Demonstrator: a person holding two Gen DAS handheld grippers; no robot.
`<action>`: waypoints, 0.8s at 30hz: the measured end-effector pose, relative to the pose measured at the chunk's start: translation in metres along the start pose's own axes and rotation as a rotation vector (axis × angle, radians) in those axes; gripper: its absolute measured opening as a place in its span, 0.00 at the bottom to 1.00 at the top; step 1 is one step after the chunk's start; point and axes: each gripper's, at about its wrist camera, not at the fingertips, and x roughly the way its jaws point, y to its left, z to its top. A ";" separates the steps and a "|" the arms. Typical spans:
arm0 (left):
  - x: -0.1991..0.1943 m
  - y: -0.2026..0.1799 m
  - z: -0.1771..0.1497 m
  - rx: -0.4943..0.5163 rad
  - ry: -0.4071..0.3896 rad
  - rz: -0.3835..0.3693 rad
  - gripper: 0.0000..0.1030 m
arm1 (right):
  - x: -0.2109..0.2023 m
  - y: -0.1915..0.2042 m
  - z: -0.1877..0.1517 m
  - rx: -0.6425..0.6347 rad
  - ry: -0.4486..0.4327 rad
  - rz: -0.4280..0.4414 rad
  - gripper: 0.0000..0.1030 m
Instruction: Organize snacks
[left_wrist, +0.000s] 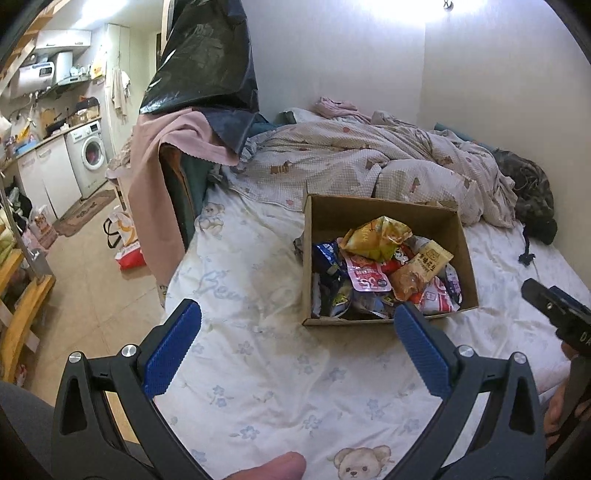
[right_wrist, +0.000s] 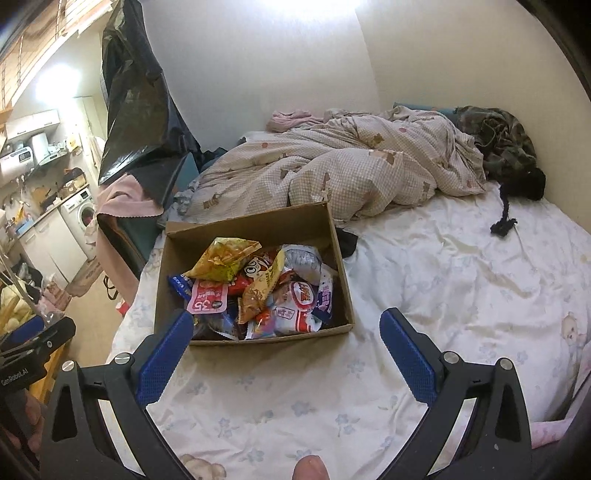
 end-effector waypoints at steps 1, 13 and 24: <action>0.002 -0.001 -0.001 -0.001 0.006 -0.002 1.00 | 0.001 0.001 0.000 -0.005 0.003 -0.002 1.00; 0.006 -0.002 -0.003 -0.002 0.018 -0.007 1.00 | 0.006 0.016 -0.005 -0.060 0.009 -0.013 1.00; 0.005 -0.002 -0.004 -0.005 0.022 -0.010 1.00 | 0.008 0.008 -0.003 -0.023 0.016 -0.007 1.00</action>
